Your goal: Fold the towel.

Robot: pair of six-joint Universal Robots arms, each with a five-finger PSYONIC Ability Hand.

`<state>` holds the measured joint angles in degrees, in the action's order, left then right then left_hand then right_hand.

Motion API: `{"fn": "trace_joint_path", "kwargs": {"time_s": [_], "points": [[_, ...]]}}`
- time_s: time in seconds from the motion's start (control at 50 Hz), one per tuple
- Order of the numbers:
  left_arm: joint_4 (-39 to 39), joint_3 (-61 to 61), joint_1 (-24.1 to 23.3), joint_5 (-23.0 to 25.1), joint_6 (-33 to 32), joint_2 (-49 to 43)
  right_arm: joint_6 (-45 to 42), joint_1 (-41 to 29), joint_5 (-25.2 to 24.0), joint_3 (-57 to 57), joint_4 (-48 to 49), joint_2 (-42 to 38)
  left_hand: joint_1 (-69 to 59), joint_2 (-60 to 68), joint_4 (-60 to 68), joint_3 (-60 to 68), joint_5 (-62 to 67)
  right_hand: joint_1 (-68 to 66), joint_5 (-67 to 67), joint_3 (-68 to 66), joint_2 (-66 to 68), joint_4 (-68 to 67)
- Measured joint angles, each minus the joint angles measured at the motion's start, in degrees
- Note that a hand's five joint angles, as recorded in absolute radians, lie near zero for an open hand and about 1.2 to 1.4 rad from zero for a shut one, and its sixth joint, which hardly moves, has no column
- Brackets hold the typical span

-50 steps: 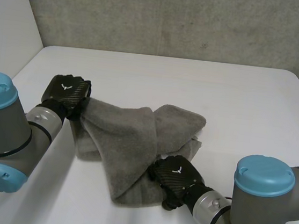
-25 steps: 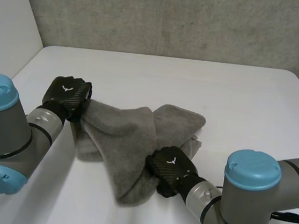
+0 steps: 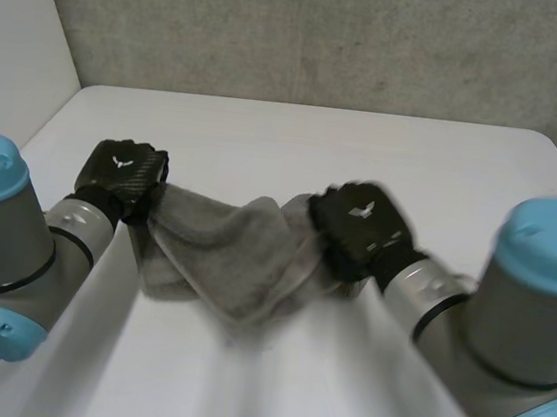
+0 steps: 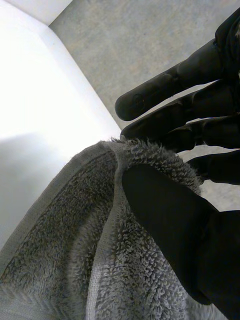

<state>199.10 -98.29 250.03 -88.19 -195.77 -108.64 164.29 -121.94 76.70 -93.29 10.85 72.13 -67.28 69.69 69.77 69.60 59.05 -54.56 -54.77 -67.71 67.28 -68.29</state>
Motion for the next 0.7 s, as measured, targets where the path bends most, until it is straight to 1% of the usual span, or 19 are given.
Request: {"fn": "trace_joint_path", "kwargs": {"time_s": [0.06,0.14,0.2,0.24,0.34,0.4,0.46,0.48,0.5,0.58,0.62,0.64,0.7], "points": [[-1.1,0.2,0.1,0.0,-0.2,2.0,-0.3,3.6,-0.1,1.1,-3.8,4.3,0.0,0.0,0.0,0.0,0.0,0.0,-0.1,0.0,0.0,0.0],[-4.0,0.6,0.1,0.1,-1.1,6.9,-0.5,8.8,-0.6,3.7,-10.3,10.3,0.0,0.0,0.0,0.0,0.0,0.0,-0.1,0.0,0.0,0.0],[-5.7,0.9,0.0,0.2,-1.8,10.1,-0.6,11.1,-1.0,5.5,-13.5,12.9,0.0,0.0,0.0,0.0,0.0,0.0,-0.1,0.0,0.0,0.0],[-7.3,1.5,-0.2,0.3,-2.6,14.4,-0.6,13.7,-1.2,8.6,-17.3,16.0,0.0,0.0,0.0,0.0,0.0,0.0,-0.1,0.0,0.0,0.0],[-10.5,4.3,-0.6,0.6,-3.9,24.7,-1.4,17.7,-1.5,15.8,-22.7,21.5,0.0,0.0,0.0,0.0,0.0,0.0,-0.1,-0.2,0.0,-0.1],[-12.4,6.8,-0.4,0.7,-4.5,28.6,-2.7,19.1,-1.5,19.0,-24.2,23.1,0.0,0.0,0.0,0.0,0.0,0.0,-0.1,-0.2,0.0,-0.1],[-15.9,10.2,0.1,0.9,-5.8,31.4,-5.3,20.7,-1.4,22.8,-26.3,24.0,0.0,0.0,0.0,0.0,0.0,0.0,-0.1,-0.2,0.0,-0.1],[-15.9,10.2,0.1,0.9,-5.8,31.4,-5.3,20.7,-1.4,22.8,-26.3,24.0,0.0,0.0,0.0,0.0,0.0,0.0,-0.1,-0.2,0.0,-0.1],[-19.3,12.3,0.3,1.1,-7.6,31.5,-7.3,21.8,-1.3,25.1,-28.3,24.0,0.0,0.0,0.0,0.1,0.0,0.0,-0.1,-0.2,0.0,-0.1],[-26.0,14.7,0.3,1.5,-12.6,28.6,-10.1,22.5,-1.3,27.3,-31.9,22.4,0.0,0.0,0.0,0.1,0.0,0.0,-0.1,-0.3,0.0,-0.1],[-27.3,14.9,0.3,1.6,-13.7,27.5,-10.8,22.5,-1.3,27.6,-32.9,21.2,0.0,0.0,0.0,0.1,0.0,0.0,-0.1,-0.3,0.0,-0.1],[-29.5,15.3,0.2,1.9,-15.9,25.0,-11.9,22.2,-1.3,28.0,-34.1,19.0,0.0,0.0,0.0,0.1,0.0,0.0,-0.1,-0.2,0.0,-0.1],[-32.1,15.4,0.1,2.2,-18.8,19.7,-13.6,21.2,-1.0,28.2,-35.4,14.2,0.0,0.0,0.0,0.1,0.0,0.0,-0.1,-0.3,0.0,-0.1]]}}
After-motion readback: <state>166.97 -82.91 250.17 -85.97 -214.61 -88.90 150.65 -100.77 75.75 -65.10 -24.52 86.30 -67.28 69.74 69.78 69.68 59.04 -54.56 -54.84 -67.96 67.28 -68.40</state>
